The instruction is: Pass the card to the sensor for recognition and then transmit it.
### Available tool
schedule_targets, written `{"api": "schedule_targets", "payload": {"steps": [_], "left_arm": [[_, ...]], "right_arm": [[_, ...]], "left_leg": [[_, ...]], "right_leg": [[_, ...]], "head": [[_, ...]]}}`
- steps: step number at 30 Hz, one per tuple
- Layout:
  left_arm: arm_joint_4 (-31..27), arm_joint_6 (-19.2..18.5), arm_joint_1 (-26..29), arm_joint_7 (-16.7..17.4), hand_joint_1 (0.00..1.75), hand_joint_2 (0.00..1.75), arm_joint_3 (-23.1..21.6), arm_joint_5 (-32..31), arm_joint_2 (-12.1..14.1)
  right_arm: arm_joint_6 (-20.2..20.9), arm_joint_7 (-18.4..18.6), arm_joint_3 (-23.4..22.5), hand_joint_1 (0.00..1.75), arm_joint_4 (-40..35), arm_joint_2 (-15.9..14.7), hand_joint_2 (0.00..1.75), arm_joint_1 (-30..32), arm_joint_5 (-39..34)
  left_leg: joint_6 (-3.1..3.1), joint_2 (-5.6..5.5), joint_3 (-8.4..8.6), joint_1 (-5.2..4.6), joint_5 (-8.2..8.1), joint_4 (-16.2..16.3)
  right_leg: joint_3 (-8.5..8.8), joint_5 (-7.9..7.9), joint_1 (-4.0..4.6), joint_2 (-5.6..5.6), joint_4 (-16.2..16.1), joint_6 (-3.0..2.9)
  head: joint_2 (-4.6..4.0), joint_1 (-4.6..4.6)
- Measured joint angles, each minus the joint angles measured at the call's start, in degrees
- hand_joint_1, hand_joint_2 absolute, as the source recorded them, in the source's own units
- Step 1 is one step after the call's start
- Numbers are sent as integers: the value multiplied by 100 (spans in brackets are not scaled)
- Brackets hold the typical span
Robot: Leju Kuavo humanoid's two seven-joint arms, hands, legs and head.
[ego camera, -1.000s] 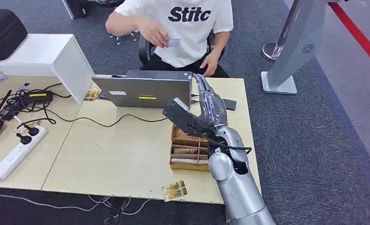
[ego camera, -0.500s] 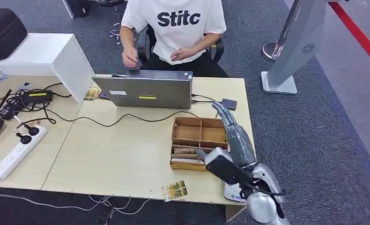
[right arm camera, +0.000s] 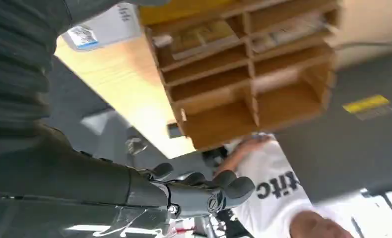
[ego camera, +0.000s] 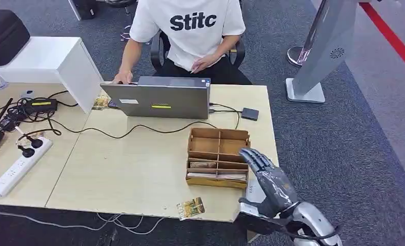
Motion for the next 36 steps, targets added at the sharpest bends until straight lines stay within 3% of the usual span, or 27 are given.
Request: {"api": "schedule_targets", "payload": {"steps": [4, 13, 17, 36], "left_arm": [[0, 0, -74, 13, 0, 175, 0, -2, -4], [0, 0, -108, 13, 0, 175, 0, 20, -4], [2, 11, -127, 13, 0, 175, 0, 46, -4], [2, 24, -130, 13, 0, 175, 0, 79, -4]], "right_arm": [[-662, 620, 732, 0, 690, 0, 175, -301, 1002], [-970, 1256, 1603, 0, 1562, 18, 175, -853, 1598], [-1099, 1478, 1721, 0, 1697, 44, 175, -1004, 1784], [-1212, 1649, 1743, 0, 1798, 87, 175, -1115, 1939]], "left_leg": [[-3, 0, 1, 0, 3, 0], [-2, 0, -1, -1, 2, 0], [-1, -1, -1, -2, 2, 1], [-2, -1, 0, -1, 2, 1]], "right_leg": [[-1, 0, 0, 0, 2, 0], [-1, 0, -1, 1, 1, 0], [-1, 0, -1, 1, 1, 0], [-2, 0, -1, 0, 1, 0]], "head": [[0, -2], [0, 0], [0, 0], [0, -2]]}}
